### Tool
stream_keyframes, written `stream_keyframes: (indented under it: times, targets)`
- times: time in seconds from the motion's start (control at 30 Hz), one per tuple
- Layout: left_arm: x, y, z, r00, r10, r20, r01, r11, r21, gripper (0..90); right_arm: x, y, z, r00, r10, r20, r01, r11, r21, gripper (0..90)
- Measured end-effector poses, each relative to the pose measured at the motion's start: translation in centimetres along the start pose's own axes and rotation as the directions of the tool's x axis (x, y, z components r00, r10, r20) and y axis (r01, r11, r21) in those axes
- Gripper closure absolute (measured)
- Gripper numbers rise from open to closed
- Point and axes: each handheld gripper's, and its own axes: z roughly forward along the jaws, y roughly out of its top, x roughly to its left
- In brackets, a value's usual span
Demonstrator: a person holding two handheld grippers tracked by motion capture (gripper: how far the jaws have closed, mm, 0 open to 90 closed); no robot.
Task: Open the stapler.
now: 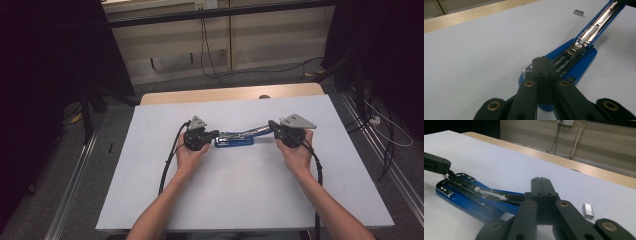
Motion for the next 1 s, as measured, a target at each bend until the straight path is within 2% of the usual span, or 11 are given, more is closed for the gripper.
stream_keyframes:
  times: [0.47,0.6,0.83,0.93,1.0]
  targets:
    - [0.0,-0.1,0.0,1.0,0.001,0.002,-0.001,1.0,-0.006,90.0,-0.1,-0.6,0.3,0.9999,-0.012,-0.005,0.012,0.999,0.034,90.0]
    - [0.0,-0.1,0.0,1.0,-0.001,0.002,0.001,1.0,-0.007,90.0,-0.3,-1.3,0.7,0.9999,0.016,-0.005,-0.016,0.998,0.058,90.0]
    - [0.0,0.0,0.0,1.0,0.002,-0.001,-0.002,1.0,-0.001,90.0,-0.3,-1.6,0.9,0.9998,0.018,-0.005,-0.018,0.998,0.066,90.0]
    - [-0.1,-0.1,0.0,0.9999,-0.006,-0.009,0.006,1.0,-0.001,90.0,-0.3,-1.6,1.0,1.0,0.01,0.0,-0.01,0.998,0.068,90.0]
    - [-0.2,0.0,0.0,0.9998,0.004,-0.02,-0.004,1.0,0.0,90.0,-0.3,-1.6,1.1,1.0,0.006,0.0,-0.006,0.998,0.066,90.0]
